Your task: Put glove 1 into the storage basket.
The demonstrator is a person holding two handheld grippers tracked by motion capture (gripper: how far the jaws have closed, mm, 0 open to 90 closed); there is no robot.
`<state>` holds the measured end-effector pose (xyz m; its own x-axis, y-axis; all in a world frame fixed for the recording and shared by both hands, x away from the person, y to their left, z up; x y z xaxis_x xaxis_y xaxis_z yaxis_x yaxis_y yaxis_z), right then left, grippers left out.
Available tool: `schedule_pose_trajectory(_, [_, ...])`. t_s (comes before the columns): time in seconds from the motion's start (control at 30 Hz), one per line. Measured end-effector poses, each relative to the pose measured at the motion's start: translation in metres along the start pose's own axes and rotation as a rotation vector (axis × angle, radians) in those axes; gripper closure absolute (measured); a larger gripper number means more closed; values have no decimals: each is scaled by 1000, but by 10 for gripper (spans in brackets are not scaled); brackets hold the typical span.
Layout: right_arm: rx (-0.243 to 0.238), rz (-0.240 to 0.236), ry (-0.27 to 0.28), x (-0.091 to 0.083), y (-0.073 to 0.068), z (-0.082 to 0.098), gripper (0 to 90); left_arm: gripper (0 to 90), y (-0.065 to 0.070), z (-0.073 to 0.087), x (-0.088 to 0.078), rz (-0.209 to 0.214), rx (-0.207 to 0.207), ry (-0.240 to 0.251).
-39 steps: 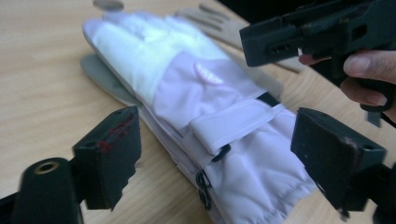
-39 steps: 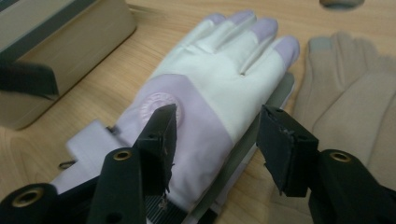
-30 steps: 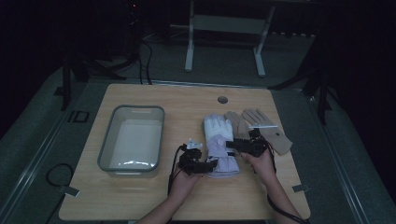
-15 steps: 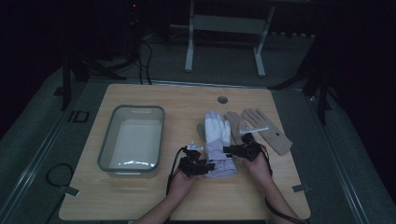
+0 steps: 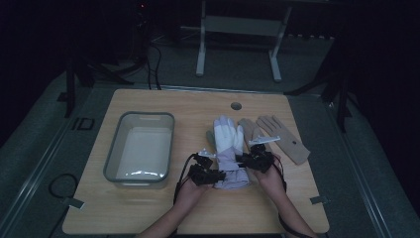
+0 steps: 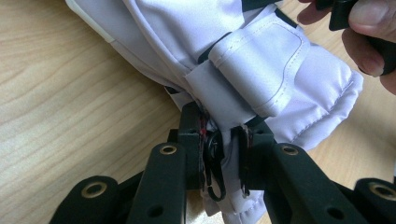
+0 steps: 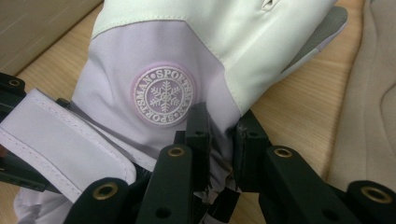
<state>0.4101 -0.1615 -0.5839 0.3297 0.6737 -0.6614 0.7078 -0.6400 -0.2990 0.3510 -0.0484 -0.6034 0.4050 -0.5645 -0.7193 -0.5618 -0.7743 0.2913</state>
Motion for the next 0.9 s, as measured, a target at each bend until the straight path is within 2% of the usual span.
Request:
schedule_pose_trajectory(0.2, [-17, 7, 32, -8, -8, -12, 790, 757, 0, -12, -16, -6, 42, 12])
schedule_pose_trajectory(0.43, [-51, 41, 71, -23, -22, -38, 790, 756, -3, -30, -41, -9, 90, 25])
schedule_pose_trajectory(0.5, [-66, 49, 86, -27, -30, -50, 789, 756, -5, -36, -49, -14, 114, 21])
schedule_pose_trajectory(0.53, [-66, 49, 86, -27, -30, -50, 789, 756, -5, -38, -53, -9, 122, 15])
schedule_pose_trajectory(0.67, [-95, 53, 92, -31, -39, -61, 790, 757, -9, -44, -65, -9, 166, -1])
schedule_pose_trajectory(0.8, [-108, 45, 101, -32, -48, -70, 790, 757, -12, -46, -76, 1, 177, -2])
schedule_pose_trajectory(0.9, [-117, 46, 104, -31, -55, -76, 790, 757, -16, -48, -85, -9, 192, -3])
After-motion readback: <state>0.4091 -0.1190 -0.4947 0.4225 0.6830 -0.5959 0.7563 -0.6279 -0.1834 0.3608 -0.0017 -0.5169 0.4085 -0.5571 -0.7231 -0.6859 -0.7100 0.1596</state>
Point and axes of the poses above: each handheld gripper's, and its own axes: x roughly forward along the jaws, z roughly out of its underside, y roughly to its right, the point moved 9 cm from there along x, roughly forward along the jaws, and after that the axes turned 11 degrees about -z, right-handed, at the moved point
